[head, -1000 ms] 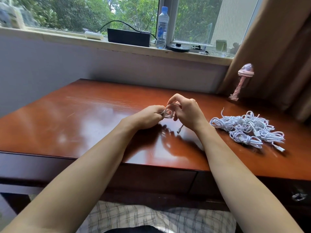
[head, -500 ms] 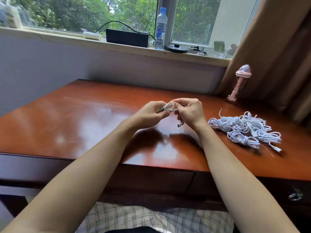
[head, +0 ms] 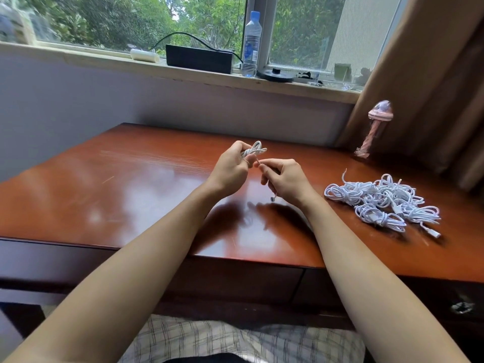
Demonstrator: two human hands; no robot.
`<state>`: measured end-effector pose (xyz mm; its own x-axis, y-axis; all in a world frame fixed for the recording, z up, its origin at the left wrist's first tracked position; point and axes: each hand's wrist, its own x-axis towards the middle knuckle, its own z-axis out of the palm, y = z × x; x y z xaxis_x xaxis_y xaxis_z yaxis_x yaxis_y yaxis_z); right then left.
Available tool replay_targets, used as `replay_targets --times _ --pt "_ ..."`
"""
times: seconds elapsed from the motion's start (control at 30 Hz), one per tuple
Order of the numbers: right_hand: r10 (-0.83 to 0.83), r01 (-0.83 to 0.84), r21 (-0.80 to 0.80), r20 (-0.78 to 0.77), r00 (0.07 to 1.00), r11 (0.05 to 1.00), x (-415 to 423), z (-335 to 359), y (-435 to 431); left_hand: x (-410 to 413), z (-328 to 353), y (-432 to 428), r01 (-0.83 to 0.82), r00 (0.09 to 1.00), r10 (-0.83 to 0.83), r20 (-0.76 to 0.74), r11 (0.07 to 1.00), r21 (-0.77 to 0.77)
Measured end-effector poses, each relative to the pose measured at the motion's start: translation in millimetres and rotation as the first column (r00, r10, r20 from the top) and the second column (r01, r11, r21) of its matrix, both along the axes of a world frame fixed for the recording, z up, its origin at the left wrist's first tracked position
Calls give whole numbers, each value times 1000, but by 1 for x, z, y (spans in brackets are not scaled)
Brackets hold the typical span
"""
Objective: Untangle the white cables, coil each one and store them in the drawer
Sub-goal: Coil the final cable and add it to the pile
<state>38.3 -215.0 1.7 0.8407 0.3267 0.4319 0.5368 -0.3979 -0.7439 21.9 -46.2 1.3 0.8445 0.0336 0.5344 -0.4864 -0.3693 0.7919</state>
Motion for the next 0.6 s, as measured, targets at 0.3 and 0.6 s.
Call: replay_targets --times 0.3,0.6 --pt "100 -81 -231 70 993 969 -5 -5 10 2 -3 4 -210 972 198 128 974 86" --pt "32 74 -483 207 978 872 0 -4 12 11 -11 16 -353 933 312 178 890 289"
